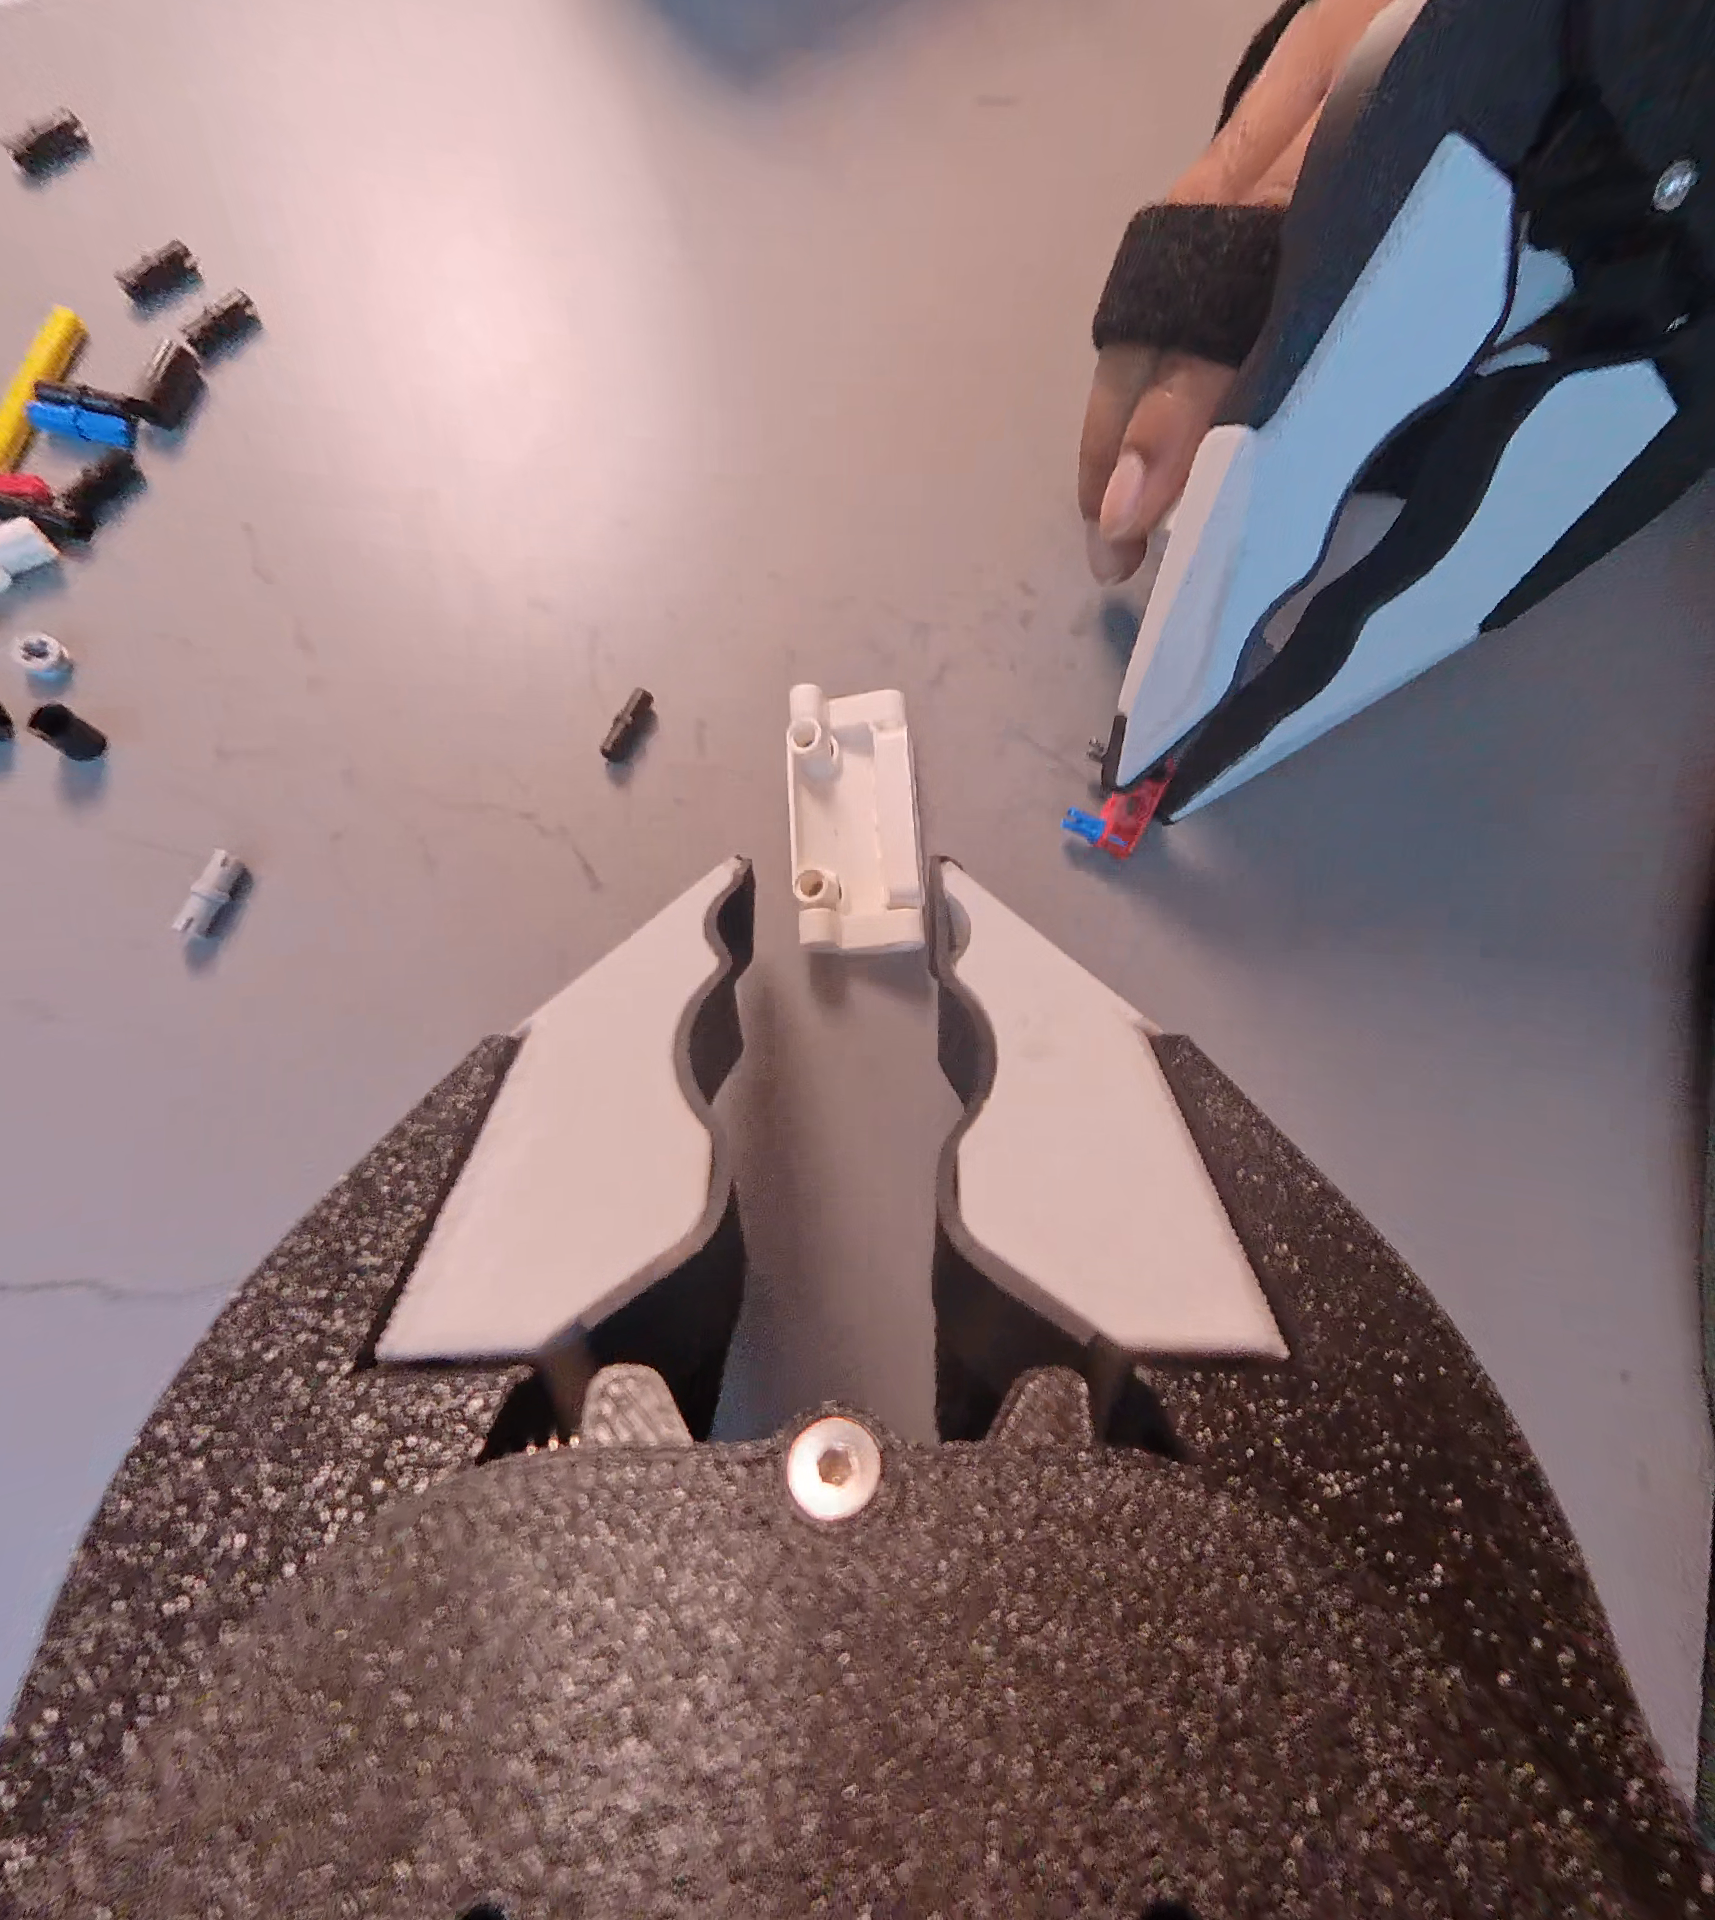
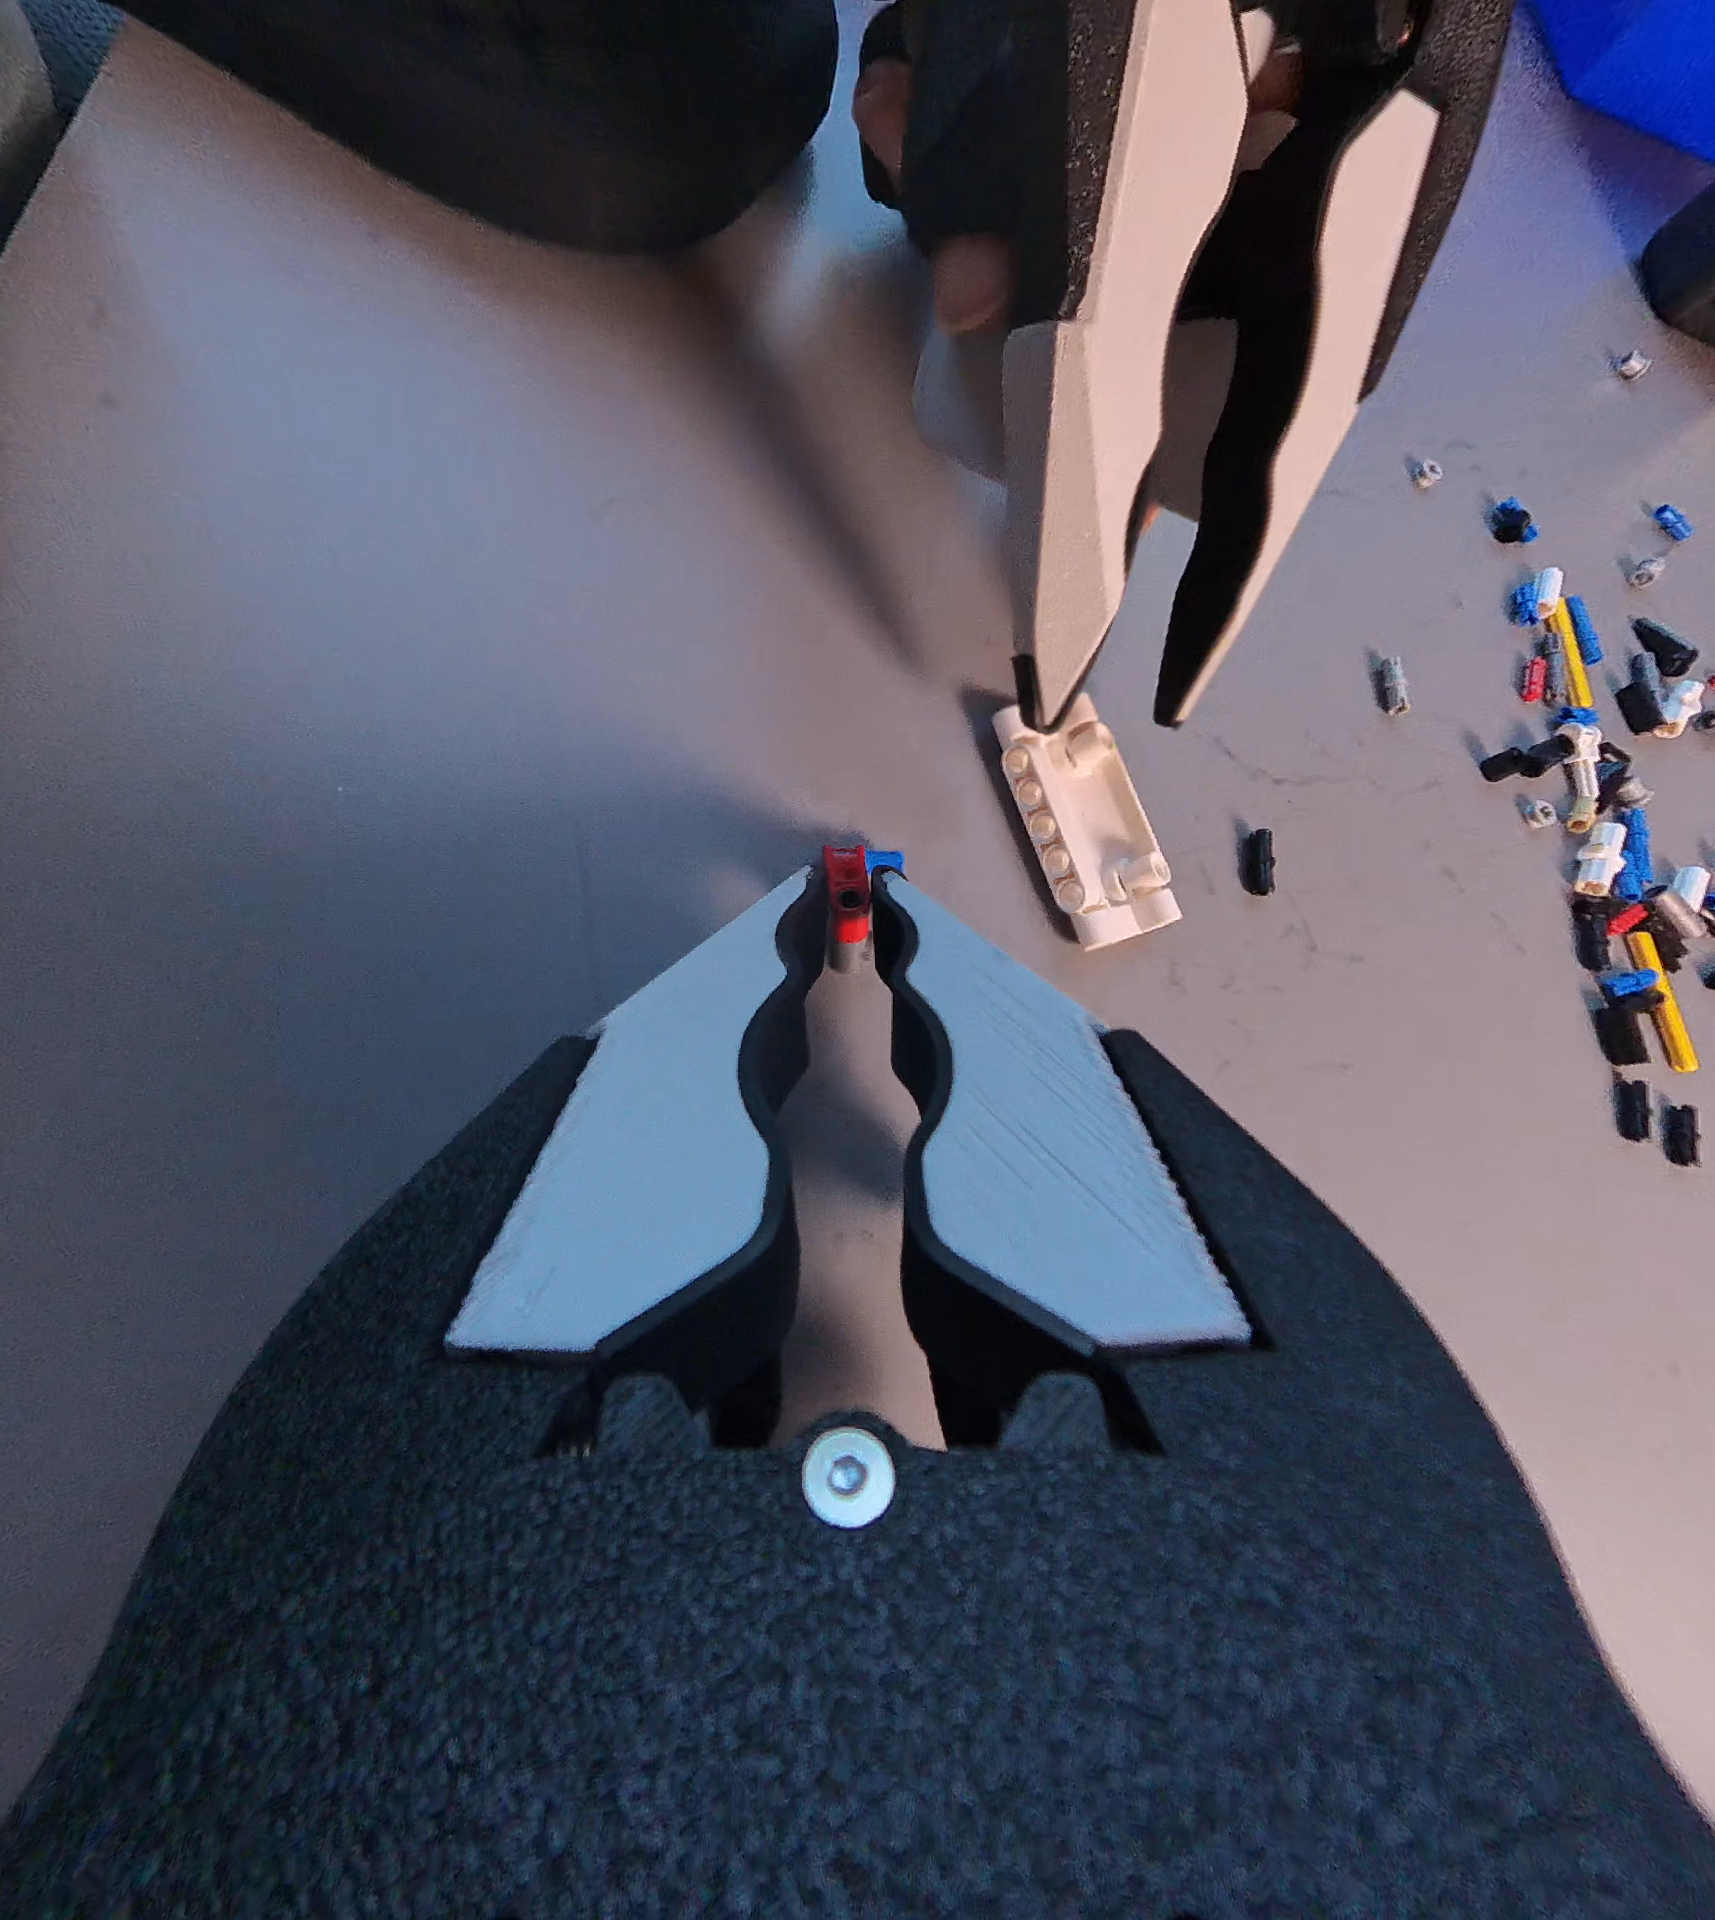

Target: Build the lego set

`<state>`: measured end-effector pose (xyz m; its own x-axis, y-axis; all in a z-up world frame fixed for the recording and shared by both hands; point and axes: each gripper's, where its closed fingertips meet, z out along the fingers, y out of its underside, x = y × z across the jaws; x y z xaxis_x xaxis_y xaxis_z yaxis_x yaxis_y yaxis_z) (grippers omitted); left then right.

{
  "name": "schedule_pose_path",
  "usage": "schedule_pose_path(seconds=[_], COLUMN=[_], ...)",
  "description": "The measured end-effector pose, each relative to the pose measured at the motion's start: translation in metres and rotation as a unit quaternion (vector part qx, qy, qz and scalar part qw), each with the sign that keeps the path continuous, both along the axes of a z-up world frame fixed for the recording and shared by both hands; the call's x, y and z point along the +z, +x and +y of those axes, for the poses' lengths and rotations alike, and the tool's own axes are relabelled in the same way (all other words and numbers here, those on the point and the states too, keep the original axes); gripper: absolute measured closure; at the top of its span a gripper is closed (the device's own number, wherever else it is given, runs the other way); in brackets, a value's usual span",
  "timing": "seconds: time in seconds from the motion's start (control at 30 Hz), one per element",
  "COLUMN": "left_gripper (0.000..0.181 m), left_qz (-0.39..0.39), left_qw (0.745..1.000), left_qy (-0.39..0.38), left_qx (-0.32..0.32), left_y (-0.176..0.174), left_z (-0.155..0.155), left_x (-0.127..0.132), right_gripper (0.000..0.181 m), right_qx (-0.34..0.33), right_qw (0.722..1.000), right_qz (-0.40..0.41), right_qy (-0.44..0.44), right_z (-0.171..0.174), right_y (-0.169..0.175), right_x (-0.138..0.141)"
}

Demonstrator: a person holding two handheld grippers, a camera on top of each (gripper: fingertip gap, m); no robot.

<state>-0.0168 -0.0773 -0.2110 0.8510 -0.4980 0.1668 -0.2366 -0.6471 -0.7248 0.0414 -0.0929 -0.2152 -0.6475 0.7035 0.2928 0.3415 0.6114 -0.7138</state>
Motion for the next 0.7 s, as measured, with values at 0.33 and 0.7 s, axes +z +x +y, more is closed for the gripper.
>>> schedule_pose_path(seconds=[0.33, 0.7], left_gripper=[0.158, 0.158], left_qz=[0.074, 0.079], left_qw=[0.996, 0.988], left_qy=[0.031, 0.108], left_qx=[-0.048, -0.082], left_y=[0.015, 0.044], left_z=[0.007, 0.015], left_x=[-0.012, 0.011], right_gripper=[0.154, 0.147], right_qx=[-0.011, -0.036], right_qw=[0.998, 0.994], right_qz=[-0.01, 0.083], right_qy=[-0.056, 0.063], right_z=[0.011, 0.045], right_y=[0.006, -0.017], right_x=[0.014, 0.017])
